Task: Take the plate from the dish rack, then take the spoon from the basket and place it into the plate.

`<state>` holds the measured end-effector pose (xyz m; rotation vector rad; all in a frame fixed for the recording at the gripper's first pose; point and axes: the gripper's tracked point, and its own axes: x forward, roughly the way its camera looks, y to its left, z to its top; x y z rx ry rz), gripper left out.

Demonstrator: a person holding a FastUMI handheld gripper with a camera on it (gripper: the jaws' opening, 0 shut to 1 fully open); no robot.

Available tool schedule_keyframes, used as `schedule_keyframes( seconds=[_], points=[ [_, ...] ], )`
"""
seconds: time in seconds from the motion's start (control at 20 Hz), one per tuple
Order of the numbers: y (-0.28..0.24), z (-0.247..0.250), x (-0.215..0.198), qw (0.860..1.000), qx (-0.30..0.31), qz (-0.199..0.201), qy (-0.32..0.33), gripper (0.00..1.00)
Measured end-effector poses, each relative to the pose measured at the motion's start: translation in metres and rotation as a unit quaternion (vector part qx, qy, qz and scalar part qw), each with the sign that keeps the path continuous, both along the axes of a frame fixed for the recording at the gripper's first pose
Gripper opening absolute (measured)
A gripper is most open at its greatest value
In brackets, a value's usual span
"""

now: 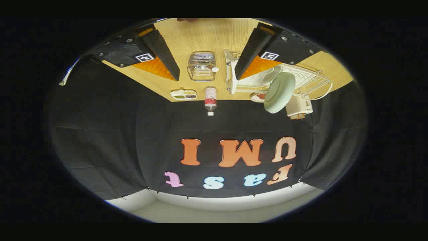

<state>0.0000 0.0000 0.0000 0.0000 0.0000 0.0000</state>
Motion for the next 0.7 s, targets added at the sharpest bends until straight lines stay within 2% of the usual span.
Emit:
schedule_keyframes(
  seconds=[0.7],
  points=[
    [0.006, -0.013, 0.003, 1.000, 0.004, 0.003, 0.008, 0.99]
  ],
)
